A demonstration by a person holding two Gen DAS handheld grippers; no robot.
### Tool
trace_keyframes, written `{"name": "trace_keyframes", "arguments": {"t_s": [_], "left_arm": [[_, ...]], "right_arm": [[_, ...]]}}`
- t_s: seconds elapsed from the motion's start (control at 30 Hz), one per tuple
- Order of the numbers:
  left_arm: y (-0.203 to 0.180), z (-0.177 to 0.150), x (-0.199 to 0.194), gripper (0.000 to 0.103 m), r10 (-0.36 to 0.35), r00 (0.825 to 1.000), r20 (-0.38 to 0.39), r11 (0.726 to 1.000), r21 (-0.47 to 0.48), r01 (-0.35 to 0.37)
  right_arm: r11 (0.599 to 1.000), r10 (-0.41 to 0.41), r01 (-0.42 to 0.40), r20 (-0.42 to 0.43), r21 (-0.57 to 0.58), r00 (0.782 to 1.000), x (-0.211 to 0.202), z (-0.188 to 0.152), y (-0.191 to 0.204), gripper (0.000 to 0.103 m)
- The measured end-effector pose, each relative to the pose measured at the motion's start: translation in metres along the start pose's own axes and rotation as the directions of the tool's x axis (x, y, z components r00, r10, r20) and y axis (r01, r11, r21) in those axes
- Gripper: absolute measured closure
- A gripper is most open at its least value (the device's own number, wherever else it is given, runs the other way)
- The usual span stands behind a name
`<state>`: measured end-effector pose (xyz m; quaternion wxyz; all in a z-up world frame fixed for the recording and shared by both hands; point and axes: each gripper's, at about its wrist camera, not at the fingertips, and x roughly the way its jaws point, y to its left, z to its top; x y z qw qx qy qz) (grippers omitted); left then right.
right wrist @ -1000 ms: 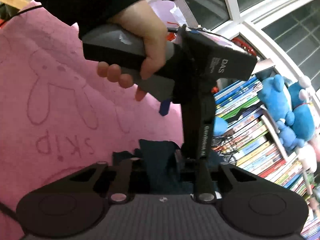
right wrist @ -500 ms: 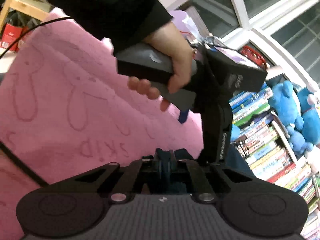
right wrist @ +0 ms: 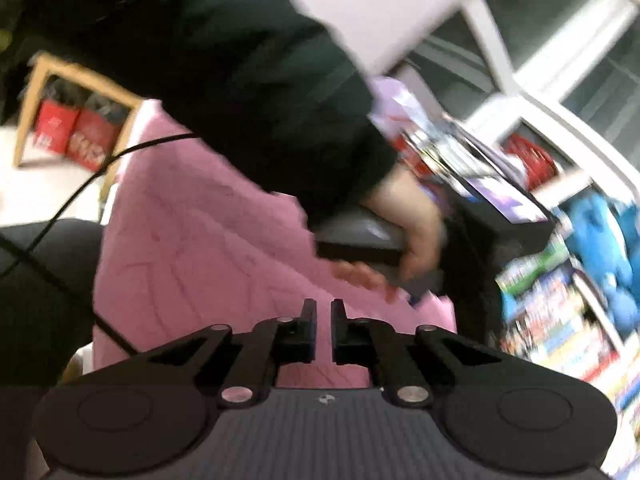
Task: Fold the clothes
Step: 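Open the right gripper and withdraw both grippers from the bundle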
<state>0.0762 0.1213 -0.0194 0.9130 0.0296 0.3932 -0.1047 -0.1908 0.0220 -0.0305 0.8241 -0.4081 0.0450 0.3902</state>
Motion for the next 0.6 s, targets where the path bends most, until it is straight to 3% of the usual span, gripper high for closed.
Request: {"name": "trace_keyframes", "arguments": {"t_s": [0.03,0.1,0.2,0.33,0.5,0.6], "left_arm": [[0.000,0.000,-0.005,0.000,0.007,1.000,0.010,1.000,-0.011,-0.006],[-0.001,0.000,-0.015,0.000,0.021,0.999,0.031,0.999,-0.032,-0.020],[-0.005,-0.003,-0.037,0.000,0.028,0.995,0.091,0.999,-0.036,-0.025],[-0.009,-0.014,-0.063,0.000,0.005,0.991,0.131,0.998,-0.056,0.003],[-0.022,-0.037,-0.083,0.000,0.009,0.991,0.132,0.998,-0.056,-0.001],[-0.047,-0.053,-0.092,0.000,0.055,0.981,0.186,0.997,0.047,-0.065]], "right_arm": [[0.999,-0.023,0.024,-0.016,0.024,1.000,-0.003,-0.005,-0.005,0.092],[0.996,-0.062,0.066,-0.056,0.063,0.996,-0.009,-0.016,-0.016,0.075],[0.983,-0.112,0.127,-0.122,0.129,0.986,-0.020,-0.036,-0.029,0.062],[0.962,-0.129,0.170,-0.193,0.213,0.973,-0.028,-0.058,-0.044,0.058],[0.955,-0.162,0.206,-0.203,0.215,0.966,-0.038,-0.063,-0.043,0.047],[0.952,-0.183,0.227,-0.213,0.204,0.960,-0.039,-0.064,-0.041,0.042]]}}
